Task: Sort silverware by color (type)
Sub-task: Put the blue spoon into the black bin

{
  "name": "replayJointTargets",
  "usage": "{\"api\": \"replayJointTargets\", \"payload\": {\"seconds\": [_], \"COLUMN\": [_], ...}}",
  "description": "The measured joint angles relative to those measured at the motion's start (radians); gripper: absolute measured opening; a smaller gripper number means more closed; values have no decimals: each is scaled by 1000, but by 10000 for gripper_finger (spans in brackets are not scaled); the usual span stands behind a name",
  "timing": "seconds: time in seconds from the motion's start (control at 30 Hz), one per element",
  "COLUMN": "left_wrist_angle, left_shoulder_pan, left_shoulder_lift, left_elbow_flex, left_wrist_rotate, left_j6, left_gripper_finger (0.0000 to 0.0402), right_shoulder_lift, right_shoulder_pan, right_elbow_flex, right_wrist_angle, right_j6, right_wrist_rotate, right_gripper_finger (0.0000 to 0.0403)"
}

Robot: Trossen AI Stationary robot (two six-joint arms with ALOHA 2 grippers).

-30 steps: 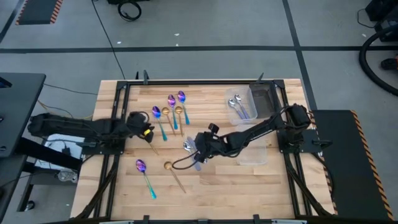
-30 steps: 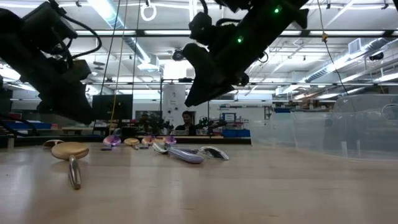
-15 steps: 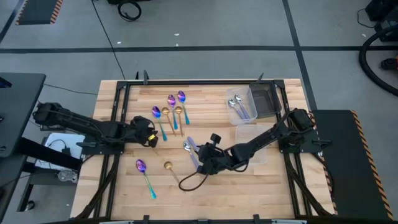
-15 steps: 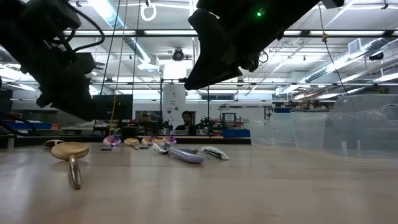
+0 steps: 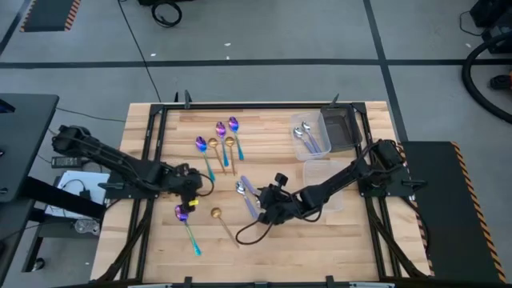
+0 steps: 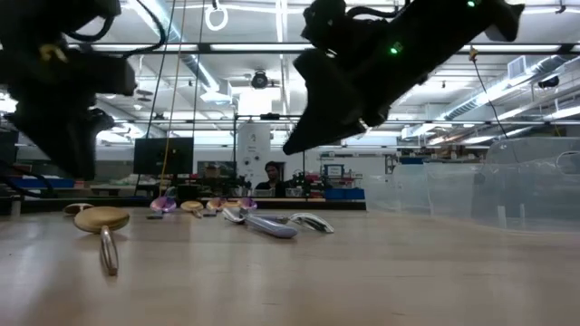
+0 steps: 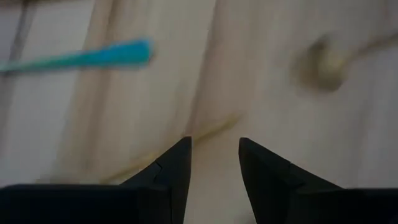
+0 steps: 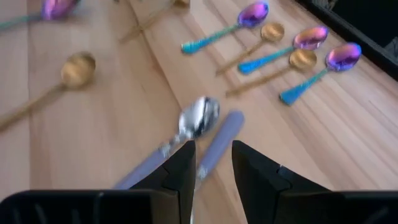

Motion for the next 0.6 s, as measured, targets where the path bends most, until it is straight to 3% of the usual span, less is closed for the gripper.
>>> {"api": "replayJointTargets", "payload": {"seconds": [0.1, 0.3, 0.6], "left_wrist_angle": [-103, -211, -217], "left_shoulder_pan": [20, 138, 184], "left_shoulder_lift": [2, 63, 242], "left_elbow_flex": [-1, 45, 145], "left_wrist_rotate": [-23, 68, 72], "left_j6": [24, 30, 130], "left_gripper_finger": [141, 145, 146], "right_shoulder_lift": [0, 0, 0], "right_shoulder_pan": [-15, -22, -24], "right_elbow_flex": [0, 0, 0], "right_wrist_angle": [31, 49, 44], "right_j6": [-29, -51, -51], "right_wrist_rotate": [-34, -46, -53], "right_gripper_finger": [114, 114, 114]}}
